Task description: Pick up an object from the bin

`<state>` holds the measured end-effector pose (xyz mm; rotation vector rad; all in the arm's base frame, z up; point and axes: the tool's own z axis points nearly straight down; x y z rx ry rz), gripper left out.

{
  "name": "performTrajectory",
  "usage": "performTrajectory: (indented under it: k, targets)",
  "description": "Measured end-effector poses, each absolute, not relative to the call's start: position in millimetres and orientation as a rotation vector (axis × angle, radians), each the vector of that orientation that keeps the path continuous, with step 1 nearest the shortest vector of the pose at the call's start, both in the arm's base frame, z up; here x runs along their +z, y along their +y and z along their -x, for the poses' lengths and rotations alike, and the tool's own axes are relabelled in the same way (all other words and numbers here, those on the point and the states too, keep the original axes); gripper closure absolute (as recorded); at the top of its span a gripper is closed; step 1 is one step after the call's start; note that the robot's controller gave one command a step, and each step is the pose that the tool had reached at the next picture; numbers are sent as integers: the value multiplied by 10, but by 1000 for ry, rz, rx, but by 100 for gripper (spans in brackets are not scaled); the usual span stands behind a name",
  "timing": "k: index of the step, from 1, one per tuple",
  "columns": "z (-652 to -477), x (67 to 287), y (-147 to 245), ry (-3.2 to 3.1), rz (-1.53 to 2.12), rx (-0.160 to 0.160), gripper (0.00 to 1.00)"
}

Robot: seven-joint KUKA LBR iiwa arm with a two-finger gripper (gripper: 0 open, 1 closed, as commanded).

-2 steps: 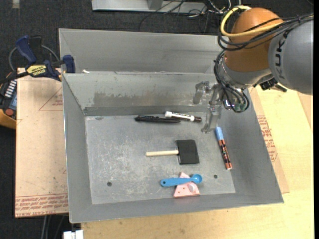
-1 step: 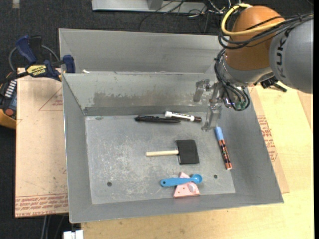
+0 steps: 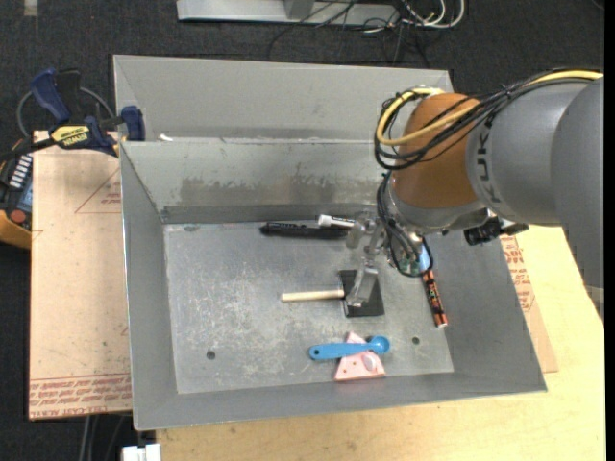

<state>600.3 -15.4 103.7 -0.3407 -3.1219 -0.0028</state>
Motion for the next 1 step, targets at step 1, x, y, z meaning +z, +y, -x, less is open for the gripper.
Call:
performTrajectory:
  k: [1]
  targets:
    - [-5846,1406,-205,-3134,260,-2,0]
